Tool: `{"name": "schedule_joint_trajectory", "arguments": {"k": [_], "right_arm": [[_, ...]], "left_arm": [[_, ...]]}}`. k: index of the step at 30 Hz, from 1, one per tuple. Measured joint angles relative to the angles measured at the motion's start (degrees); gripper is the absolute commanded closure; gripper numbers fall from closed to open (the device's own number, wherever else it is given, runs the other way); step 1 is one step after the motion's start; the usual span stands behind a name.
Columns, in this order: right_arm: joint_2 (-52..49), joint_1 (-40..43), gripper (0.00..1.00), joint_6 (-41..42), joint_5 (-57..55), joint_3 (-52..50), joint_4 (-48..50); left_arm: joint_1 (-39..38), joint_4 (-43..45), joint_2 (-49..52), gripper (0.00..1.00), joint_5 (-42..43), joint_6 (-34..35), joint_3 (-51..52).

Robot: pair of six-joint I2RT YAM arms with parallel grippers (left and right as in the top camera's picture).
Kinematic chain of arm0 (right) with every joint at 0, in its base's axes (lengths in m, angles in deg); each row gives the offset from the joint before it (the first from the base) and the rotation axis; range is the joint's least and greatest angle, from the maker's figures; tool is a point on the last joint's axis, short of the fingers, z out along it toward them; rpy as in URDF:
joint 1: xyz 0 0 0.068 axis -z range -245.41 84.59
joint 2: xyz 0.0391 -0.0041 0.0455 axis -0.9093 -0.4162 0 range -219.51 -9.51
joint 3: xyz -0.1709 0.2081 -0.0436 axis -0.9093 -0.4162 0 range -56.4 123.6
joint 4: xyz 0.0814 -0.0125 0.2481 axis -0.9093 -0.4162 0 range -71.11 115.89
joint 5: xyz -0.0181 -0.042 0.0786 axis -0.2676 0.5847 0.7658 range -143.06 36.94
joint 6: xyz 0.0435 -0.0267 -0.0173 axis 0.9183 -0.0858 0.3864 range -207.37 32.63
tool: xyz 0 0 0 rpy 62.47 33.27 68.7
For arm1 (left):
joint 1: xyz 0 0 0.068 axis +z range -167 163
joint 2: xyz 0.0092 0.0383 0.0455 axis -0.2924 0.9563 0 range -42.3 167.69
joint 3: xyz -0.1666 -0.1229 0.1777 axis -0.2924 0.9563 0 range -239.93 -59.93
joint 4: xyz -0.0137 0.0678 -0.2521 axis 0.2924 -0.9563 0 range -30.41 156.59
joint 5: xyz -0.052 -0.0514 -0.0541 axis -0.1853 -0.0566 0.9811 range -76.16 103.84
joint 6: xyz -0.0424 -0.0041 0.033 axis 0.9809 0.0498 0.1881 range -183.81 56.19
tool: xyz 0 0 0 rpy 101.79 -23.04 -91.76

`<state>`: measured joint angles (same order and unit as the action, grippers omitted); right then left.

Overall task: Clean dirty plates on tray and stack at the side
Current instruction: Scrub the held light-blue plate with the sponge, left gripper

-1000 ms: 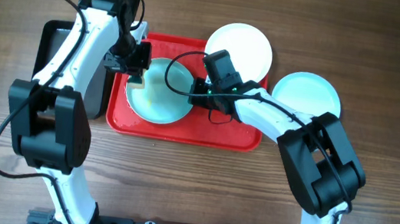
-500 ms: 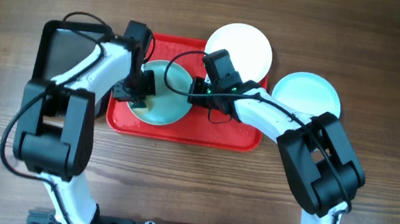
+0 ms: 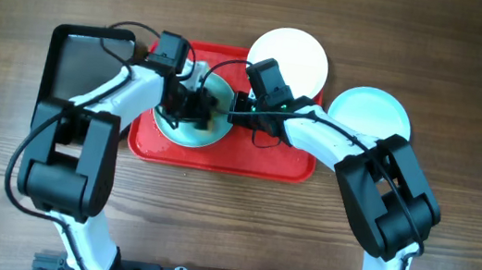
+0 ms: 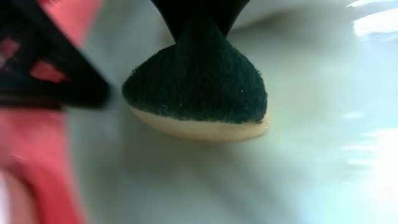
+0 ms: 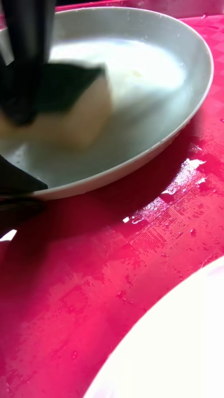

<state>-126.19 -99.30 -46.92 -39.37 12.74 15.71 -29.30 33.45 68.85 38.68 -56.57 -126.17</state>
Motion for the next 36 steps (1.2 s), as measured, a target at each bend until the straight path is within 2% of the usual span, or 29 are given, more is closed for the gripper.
{"name": "schedule_joint_trajectory", "arguments": {"k": [3, 7, 9, 14, 17, 20, 24, 29, 32, 36], "right_arm": [[0.0, 0.0, 0.96, 0.02, 0.0, 0.0, 0.0], [0.0, 0.0, 0.95, 0.02, 0.0, 0.0, 0.07], [0.0, 0.0, 0.96, 0.02, 0.0, 0.0, 0.09], [0.0, 0.0, 0.96, 0.0, 0.02, 0.0, 0.11], [0.0, 0.0, 0.96, 0.02, 0.02, 0.0, 0.11], [-0.07, -0.11, 0.96, 0.0, 0.42, 0.0, 0.17], [-0.07, -0.17, 0.96, -0.02, 0.76, 0.0, 0.13], [-0.07, -0.15, 0.96, -0.07, 0.87, 0.0, 0.07], [-0.07, -0.15, 0.96, -0.07, 0.9, 0.0, 0.04], [-0.07, -0.17, 0.96, -0.02, 0.94, 0.0, 0.04]], "left_arm": [[-0.17, 0.94, 0.35, 0.96, 1.81, 0.63, 0.31], [-0.2, 1.33, 0.22, 0.96, -1.51, 7.15, 0.33], [-0.15, 1.7, -0.24, 0.96, -5.4, 10.88, 0.15], [1.16, 1.6, -0.68, 0.96, -21.07, 17.84, -1.55], [1.49, -0.87, -0.48, 0.96, -26.45, 19.52, -2.64], [1.38, -3.48, -0.31, 0.96, -27.89, 20.06, -3.34], [1.62, -8.28, -0.26, 0.96, -25.07, 18.21, -3.98], [2.91, -12.5, -0.02, 0.96, -10.99, 11.74, -3.93], [2.78, -11.58, 0.79, 0.96, -2.29, 8.96, -3.37], [2.69, -6.67, 1.49, 0.96, 3.13, 7.93, -2.73]]}}
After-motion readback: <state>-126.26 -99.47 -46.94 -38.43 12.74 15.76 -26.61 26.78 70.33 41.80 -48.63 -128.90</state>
